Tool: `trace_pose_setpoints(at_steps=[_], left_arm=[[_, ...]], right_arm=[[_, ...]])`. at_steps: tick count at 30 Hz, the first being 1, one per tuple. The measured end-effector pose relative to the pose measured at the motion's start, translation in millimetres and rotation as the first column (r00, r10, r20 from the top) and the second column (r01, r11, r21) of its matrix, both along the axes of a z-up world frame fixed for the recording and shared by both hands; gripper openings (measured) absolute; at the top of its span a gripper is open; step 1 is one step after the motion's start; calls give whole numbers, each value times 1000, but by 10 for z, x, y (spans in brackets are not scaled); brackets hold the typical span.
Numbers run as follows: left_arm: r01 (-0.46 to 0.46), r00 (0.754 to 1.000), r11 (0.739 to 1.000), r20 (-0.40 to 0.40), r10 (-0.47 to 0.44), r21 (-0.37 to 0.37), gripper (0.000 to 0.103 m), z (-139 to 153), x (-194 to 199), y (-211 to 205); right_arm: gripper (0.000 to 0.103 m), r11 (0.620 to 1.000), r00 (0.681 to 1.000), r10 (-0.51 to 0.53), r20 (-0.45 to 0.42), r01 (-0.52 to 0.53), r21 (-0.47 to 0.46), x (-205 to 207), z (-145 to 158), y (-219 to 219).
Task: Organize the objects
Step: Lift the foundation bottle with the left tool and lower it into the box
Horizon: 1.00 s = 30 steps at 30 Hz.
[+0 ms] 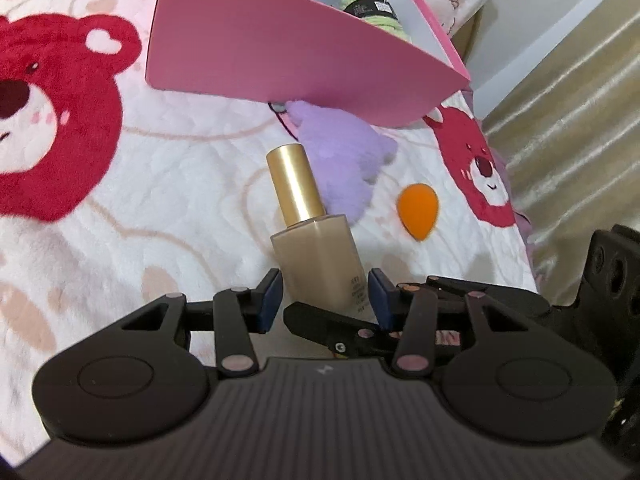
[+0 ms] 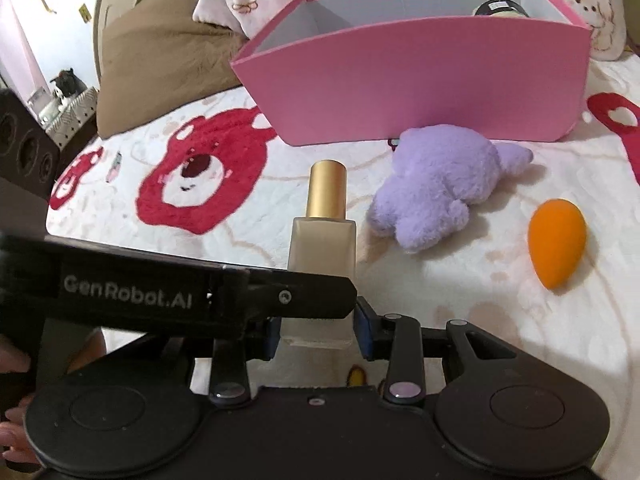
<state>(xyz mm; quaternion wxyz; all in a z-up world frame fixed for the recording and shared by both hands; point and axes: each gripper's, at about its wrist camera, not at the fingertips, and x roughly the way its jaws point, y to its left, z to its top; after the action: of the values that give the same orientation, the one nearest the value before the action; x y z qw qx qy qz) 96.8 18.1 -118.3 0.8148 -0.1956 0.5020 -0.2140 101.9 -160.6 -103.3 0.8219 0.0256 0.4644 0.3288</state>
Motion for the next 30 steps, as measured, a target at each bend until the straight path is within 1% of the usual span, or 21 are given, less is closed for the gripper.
trace_pose_setpoints(at_steps=[3,6,8,12,15,17,21,24,26,30], left_arm=[[21,999,1000,-47,-21,8,44,131,-48,10],[40,998,999,-54,-39,28,42,267,-130,-26],[52,998,998,-44,-50,48,41,362,-187,-87],[62,998,996,-34,-60,66,41,557,-260,-189],[66,998,997,-26,-65,30,41,757,-245,-196],[72,997,997,15,-73,22,41,954,-241,-213],[78,991,996,106,-82,45,41,1359,-184,-302],[75,985,996,154,-81,41,41,1601,-87,-346],[76,981,996,176,-81,37,41,1726,-5,-381],[83,978,996,193,-86,21,41,1967,233,-435]], right_arm=[[41,1000,1000,17,-23,-16,17,-86,103,-61],[41,997,995,0,-96,8,78,-87,164,-159],[41,995,993,-3,-117,15,97,-110,211,-216],[41,998,997,31,-64,-27,58,-216,424,-243],[41,998,998,60,-7,-59,37,-224,679,-303],[41,997,997,67,34,-68,33,-200,880,-342],[41,997,990,69,123,-73,30,-120,1264,-396],[41,997,984,64,165,-70,28,-9,1508,-436],[41,997,980,68,187,-72,16,81,1655,-450],[41,998,973,66,222,-64,-18,279,1943,-450]])
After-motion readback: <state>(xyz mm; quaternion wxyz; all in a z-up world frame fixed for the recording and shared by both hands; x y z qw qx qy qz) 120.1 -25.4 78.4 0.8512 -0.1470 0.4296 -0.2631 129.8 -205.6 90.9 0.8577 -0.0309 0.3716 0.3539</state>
